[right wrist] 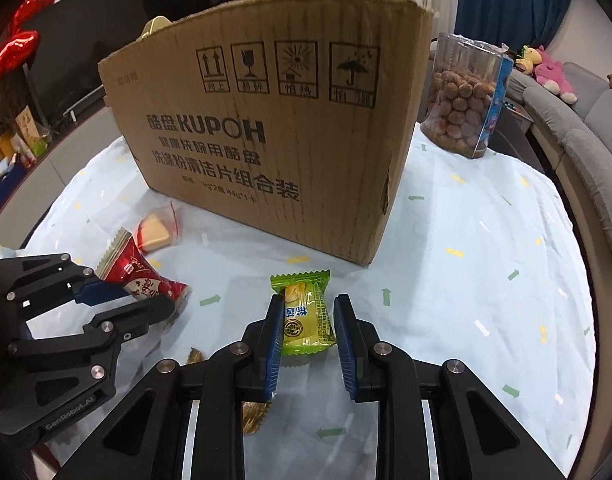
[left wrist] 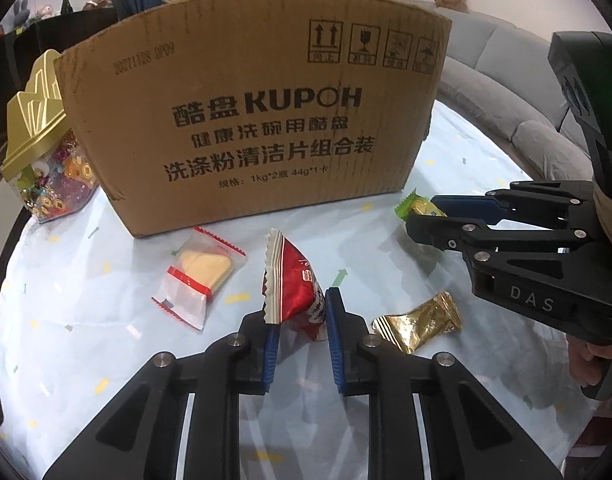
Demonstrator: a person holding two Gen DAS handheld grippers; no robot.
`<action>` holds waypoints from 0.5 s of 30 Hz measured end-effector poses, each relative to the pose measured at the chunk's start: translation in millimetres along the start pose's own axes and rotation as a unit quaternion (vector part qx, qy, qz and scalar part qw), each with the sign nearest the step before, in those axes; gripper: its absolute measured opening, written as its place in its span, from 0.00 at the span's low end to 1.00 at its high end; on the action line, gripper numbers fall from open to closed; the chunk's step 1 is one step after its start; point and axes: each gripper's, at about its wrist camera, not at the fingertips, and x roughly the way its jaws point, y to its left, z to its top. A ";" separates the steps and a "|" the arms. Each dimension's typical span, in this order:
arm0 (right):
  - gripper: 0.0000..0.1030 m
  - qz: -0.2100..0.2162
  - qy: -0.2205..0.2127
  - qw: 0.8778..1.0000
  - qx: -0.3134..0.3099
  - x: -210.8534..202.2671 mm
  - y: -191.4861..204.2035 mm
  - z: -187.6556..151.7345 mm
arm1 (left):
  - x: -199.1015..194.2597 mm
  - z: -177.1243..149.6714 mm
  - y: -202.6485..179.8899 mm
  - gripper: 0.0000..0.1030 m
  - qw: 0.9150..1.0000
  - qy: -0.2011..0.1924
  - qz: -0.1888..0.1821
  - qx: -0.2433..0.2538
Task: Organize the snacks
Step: 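Lift and carry both candies in the two tools over the box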
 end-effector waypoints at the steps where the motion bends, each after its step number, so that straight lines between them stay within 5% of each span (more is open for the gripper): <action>1: 0.25 0.000 -0.001 1.000 0.000 -1.8 0.6 0.4 | -1.9 0.5 0.4 0.22 1.000 -0.002 0.000 0.000; 15: 0.25 -0.005 -0.016 1.000 0.020 -32.4 2.7 0.8 | -33.9 12.6 -2.7 0.21 1.000 -0.026 0.007 0.004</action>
